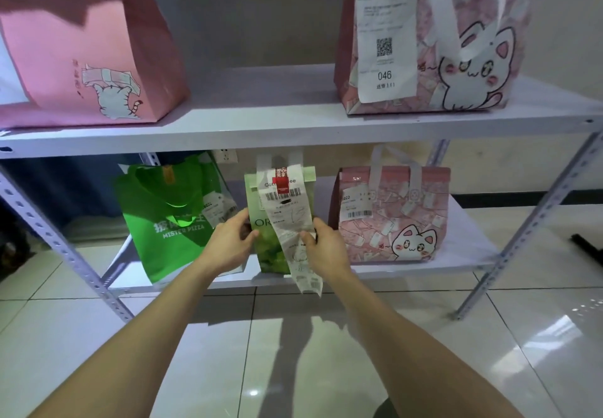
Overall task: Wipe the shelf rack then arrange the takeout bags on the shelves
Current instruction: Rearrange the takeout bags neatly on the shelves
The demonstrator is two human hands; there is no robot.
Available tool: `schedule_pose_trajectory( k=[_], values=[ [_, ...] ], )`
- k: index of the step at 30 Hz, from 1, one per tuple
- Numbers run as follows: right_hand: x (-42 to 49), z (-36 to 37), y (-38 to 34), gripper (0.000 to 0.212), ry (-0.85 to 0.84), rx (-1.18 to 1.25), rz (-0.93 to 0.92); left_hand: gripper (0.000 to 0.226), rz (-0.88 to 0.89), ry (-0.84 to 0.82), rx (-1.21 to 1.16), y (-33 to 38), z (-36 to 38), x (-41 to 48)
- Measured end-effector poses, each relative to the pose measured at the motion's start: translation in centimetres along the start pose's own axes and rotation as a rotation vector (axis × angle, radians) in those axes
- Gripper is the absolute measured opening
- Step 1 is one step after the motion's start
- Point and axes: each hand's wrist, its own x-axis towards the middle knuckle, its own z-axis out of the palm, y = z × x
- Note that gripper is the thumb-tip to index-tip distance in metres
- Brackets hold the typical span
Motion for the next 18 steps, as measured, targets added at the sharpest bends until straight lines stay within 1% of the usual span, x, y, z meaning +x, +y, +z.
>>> schedule_pose_trajectory(
  k=[3, 6, 8, 10, 13, 15, 18],
  values=[
    [-1.7, -0.6, 0.3, 0.006, 0.011, -0.005, -0.026, 0.039, 0.022, -0.047, 0.009, 0.8, -0.7, -1.9],
    [-4.0, -1.7, 0.4, 0.011, 0.004, -0.023, -0.093, 0.034, 0.040, -0.117, 0.003, 1.9, -1.9, -4.3],
    [-5.5, -2.8, -0.3, 0.008, -0.019, -0.036, -0.134, 0.036, 0.045, -0.163, -0.018, 2.5, -3.0, -6.0],
    [-6.6, -4.2, -1.5, 0.009, -0.025, -0.037, -0.182, 0.038, 0.056, -0.175, -0.066, 3.5, -4.3, -7.5],
    [-7.4, -7.6, -4.8, 0.005, -0.032, -0.038, -0.257, 0.044, 0.131, -0.124, -0.150, 6.3, -6.6, -9.3],
    [-7.3, -10.7, -8.0, 0.015, -0.002, -0.027, -0.326, 0.048, 0.186, -0.071, -0.196, 9.2, -8.9, -10.0],
    [-6.8, -16.1, -13.7, 0.020, 0.100, -0.003, -0.433, 0.046, 0.283, 0.061, -0.206, 14.2, -12.7, -10.0]
  ],
)
